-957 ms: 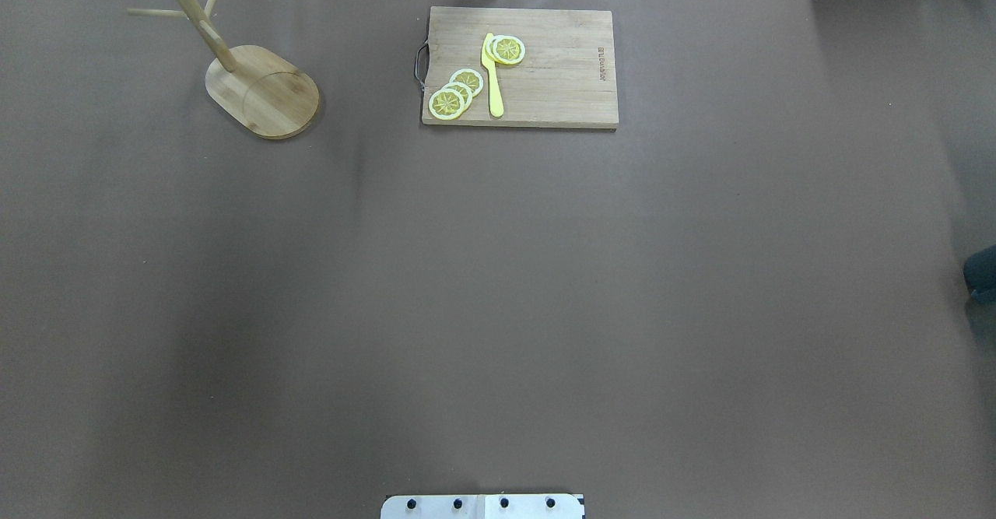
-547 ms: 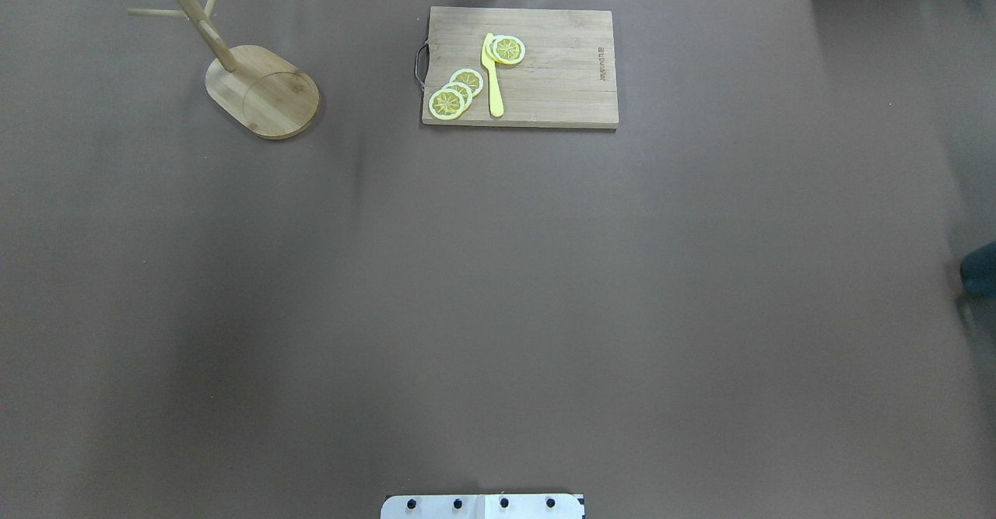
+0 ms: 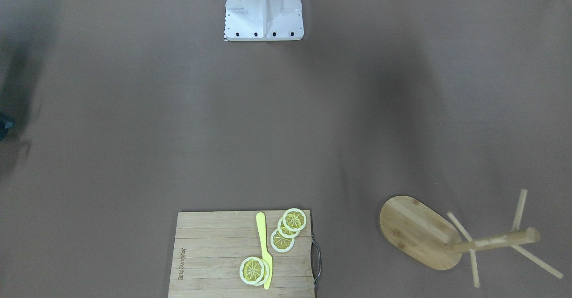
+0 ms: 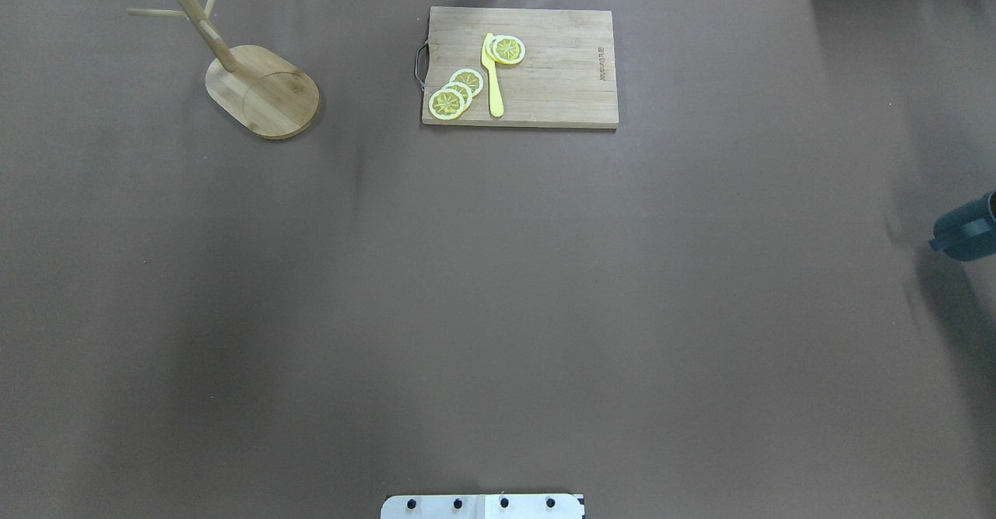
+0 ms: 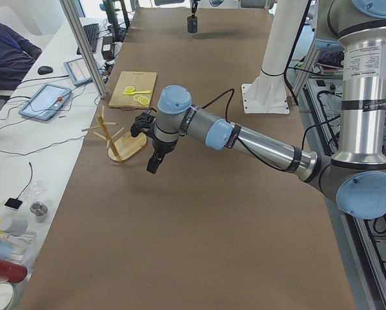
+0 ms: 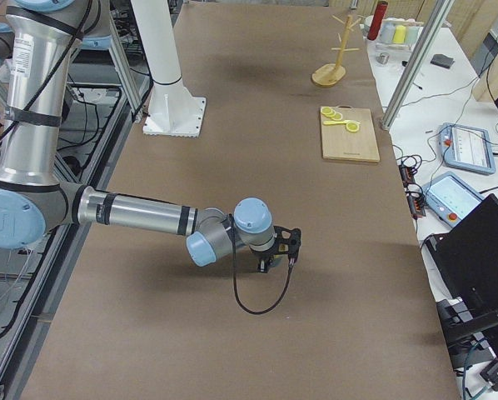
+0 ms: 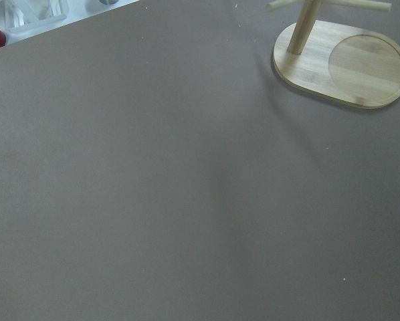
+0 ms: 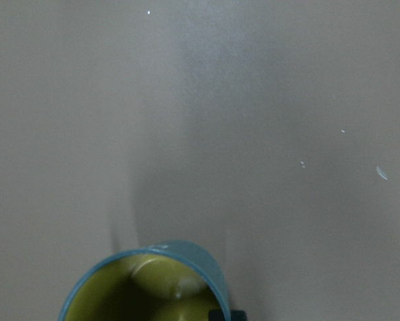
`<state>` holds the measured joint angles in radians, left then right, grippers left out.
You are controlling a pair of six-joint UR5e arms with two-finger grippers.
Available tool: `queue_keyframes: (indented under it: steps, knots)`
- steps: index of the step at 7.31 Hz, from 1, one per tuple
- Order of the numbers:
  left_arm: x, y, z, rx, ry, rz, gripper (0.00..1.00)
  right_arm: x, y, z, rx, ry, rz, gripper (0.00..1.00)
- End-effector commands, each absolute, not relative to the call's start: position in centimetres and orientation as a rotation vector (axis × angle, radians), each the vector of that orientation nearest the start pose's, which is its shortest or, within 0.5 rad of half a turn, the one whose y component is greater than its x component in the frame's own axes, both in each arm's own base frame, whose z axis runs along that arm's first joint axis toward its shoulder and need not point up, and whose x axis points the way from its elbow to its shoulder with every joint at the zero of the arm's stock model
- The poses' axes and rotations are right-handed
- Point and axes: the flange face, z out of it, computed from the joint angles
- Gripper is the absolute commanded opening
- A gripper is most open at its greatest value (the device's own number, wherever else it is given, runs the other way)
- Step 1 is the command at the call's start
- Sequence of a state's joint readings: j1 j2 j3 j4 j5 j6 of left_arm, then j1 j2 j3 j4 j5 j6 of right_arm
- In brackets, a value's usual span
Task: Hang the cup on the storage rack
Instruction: 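Carry the blue mug with the right gripper toward the table center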
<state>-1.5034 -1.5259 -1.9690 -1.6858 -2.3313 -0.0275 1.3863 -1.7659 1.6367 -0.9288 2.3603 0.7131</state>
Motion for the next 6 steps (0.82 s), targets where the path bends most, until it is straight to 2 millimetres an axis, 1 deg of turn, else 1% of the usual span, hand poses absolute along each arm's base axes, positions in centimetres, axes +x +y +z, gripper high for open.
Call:
queue_keyframes:
  steps: [1, 2, 3, 4, 5, 6]
  knots:
    - [-3.2, -47.1, 47.8, 0.415, 0.768, 0.22, 0.99, -3.4, -45.1, 58.6, 0.065, -0.97, 0.451, 0.0]
    - [-3.2, -47.0, 47.7, 0.417, 0.769, 0.219, 0.99, -5.1, -46.7, 56.4, 0.05, -0.99, 0.491, 0.0]
    - [-3.1, -47.0, 47.7, 0.416, 0.771, 0.22, 0.99, -7.5, -48.2, 54.0, 0.018, -1.014, 0.538, 0.0]
    - [-3.1, -47.0, 47.7, 0.416, 0.771, 0.22, 0.99, -10.2, -49.4, 51.6, -0.018, -1.032, 0.604, 0.0]
    - [-3.1, -47.1, 47.6, 0.414, 0.772, 0.213, 0.99, -13.4, -50.3, 48.0, -0.039, -1.006, 0.679, 0.0]
    - [-3.0, -47.0, 47.6, 0.411, 0.776, 0.21, 0.99, -16.3, -50.9, 43.3, -0.074, -0.956, 0.709, 0.0]
